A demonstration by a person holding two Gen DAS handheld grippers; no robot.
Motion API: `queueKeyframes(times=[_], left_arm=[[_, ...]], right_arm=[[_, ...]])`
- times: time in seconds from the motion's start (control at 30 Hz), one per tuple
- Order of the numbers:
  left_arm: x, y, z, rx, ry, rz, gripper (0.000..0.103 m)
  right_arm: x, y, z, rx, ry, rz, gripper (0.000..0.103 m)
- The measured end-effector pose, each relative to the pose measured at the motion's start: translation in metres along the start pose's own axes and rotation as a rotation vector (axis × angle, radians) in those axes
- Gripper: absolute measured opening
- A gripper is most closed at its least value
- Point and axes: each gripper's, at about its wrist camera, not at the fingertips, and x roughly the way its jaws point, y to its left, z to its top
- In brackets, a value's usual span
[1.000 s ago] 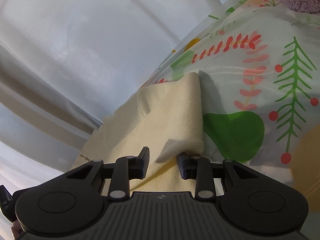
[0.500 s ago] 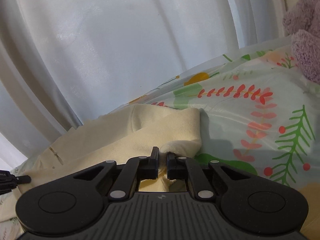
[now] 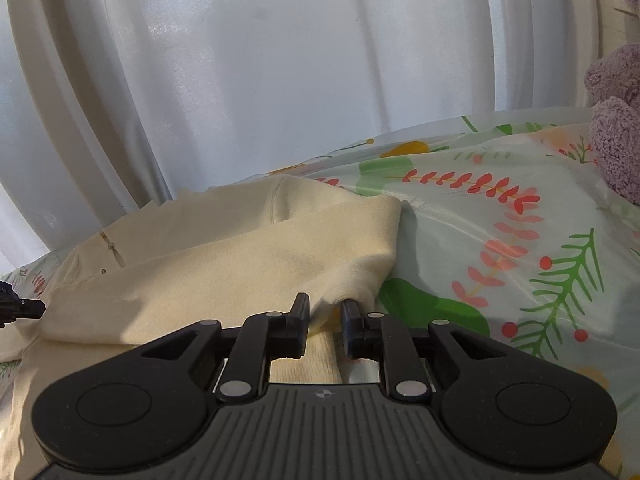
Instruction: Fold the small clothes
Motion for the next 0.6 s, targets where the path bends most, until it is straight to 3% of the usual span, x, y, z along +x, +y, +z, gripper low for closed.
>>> queueKeyframes(times=[0.1,0.13,0.17,0.3,0.33,0.37,0.43,0.6], left_arm=[[-0.007,0.0,-0.01,0.018,0.015,-0.05,0.023],[-0.007,-0.002,-0.013,0.024,0.024,-0.063,0.036],[-0.004,-0.005,-0.018,0.031,0.043,-0.077,0.042],[0.005,-0.015,-0.023,0.029,0.049,-0.087,0.035],[0.006,-0.018,-0.022,0.03,0.045,-0.088,0.027],[0.009,-0.02,-0.02,0.03,0.048,-0.094,0.012],[0.016,-0.022,-0.019,0.013,0.058,-0.097,0.01],[0.001,-0.023,-0.017,0.035,-0.01,-0.078,0.009]], right_arm=[[-0.016,0.001,-0.007,-0.036,-0.032,-0.043,0.02],[-0.02,0.003,-0.007,-0.065,-0.057,-0.068,0.02],[-0.022,0.006,-0.007,-0.094,-0.083,-0.08,0.02],[-0.015,0.025,-0.001,-0.194,-0.111,-0.078,0.02],[-0.01,0.031,0.0,-0.214,-0.107,-0.059,0.02],[-0.005,0.037,-0.001,-0.231,-0.099,-0.047,0.02],[0.006,0.047,-0.002,-0.261,-0.067,-0.017,0.02],[0.023,0.067,-0.006,-0.296,-0.029,-0.019,0.02]])
